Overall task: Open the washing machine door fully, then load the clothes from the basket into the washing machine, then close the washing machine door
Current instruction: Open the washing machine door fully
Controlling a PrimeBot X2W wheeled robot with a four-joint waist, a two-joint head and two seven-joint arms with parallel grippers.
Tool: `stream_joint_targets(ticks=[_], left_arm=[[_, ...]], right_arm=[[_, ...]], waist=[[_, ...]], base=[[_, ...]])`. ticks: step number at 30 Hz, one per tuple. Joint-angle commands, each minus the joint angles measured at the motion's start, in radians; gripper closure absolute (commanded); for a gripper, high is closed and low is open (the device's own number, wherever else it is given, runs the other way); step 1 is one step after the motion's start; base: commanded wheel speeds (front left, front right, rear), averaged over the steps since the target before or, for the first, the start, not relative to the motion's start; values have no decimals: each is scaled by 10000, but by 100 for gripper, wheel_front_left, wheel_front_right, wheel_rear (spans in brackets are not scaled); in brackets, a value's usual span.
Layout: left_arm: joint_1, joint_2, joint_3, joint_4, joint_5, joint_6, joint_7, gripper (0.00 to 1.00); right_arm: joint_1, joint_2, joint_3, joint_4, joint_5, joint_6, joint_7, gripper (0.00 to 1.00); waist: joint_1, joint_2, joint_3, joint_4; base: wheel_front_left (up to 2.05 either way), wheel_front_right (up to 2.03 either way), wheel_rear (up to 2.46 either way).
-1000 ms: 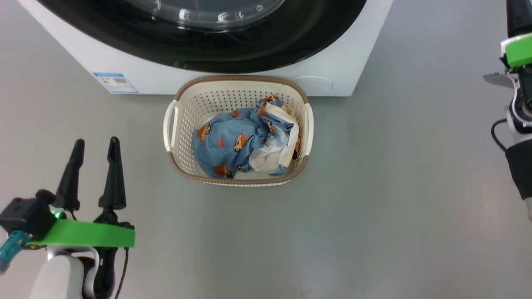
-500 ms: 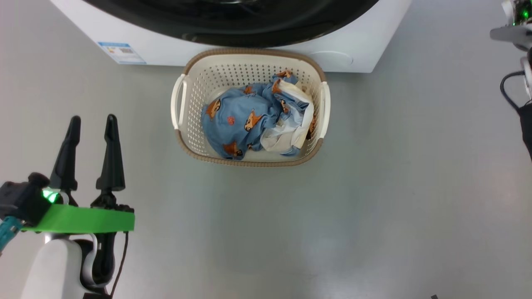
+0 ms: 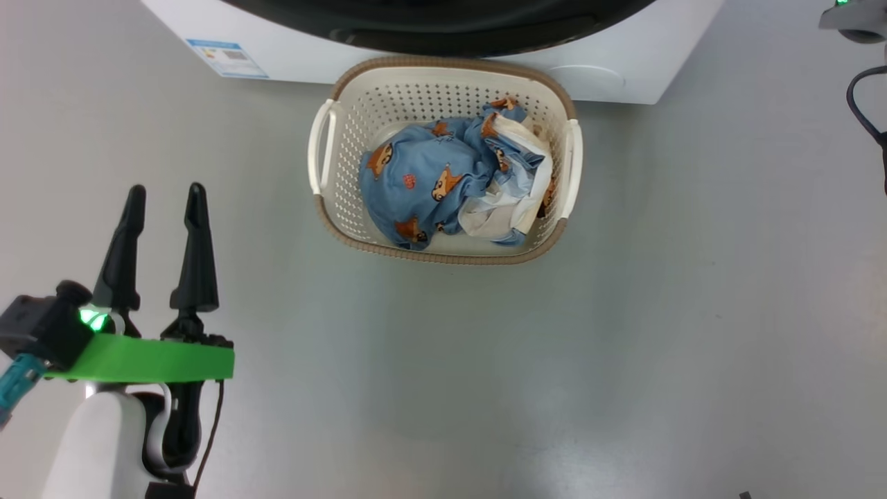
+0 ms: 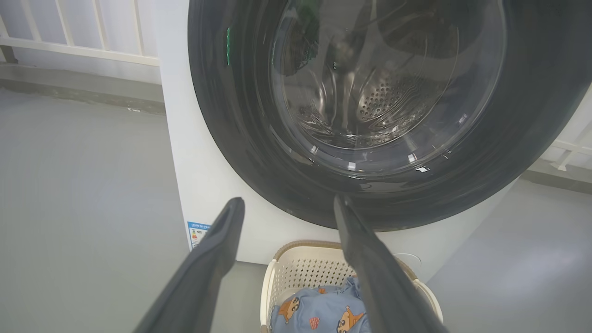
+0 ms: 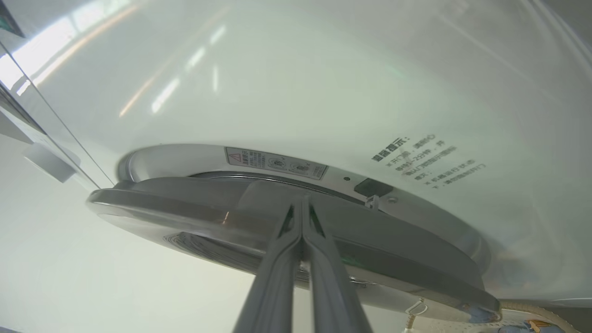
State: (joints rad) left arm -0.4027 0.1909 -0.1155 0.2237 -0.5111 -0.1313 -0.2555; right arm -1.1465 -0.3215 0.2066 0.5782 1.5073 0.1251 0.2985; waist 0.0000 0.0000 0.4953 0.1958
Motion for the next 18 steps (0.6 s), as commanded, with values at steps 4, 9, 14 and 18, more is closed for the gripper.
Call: stream_joint_targets(ticks=[4,9,14,18], left_arm=[[-198,243,355,-215,-101,6,-63,0],[-139,163,438,-164,-126,6,-63,0],[-146,112,455,-198,-128,6,-63,0],[-179,93,466,-238,-134,6,-63,0]], right_arm=[[-572,-7,102,-39,128,56,269,100],[-879,-117,76,166,221,56,527,100],[-1163,-149,-1,393,287,56,592,100],[-1384,-97,-5,497,346,56,698,100]], waist=[[0,0,150,244],[0,0,206,402],[0,0,327,504],[0,0,465,531]], base=[[0,0,0],[0,0,0],[0,0,0],[0,0,0]])
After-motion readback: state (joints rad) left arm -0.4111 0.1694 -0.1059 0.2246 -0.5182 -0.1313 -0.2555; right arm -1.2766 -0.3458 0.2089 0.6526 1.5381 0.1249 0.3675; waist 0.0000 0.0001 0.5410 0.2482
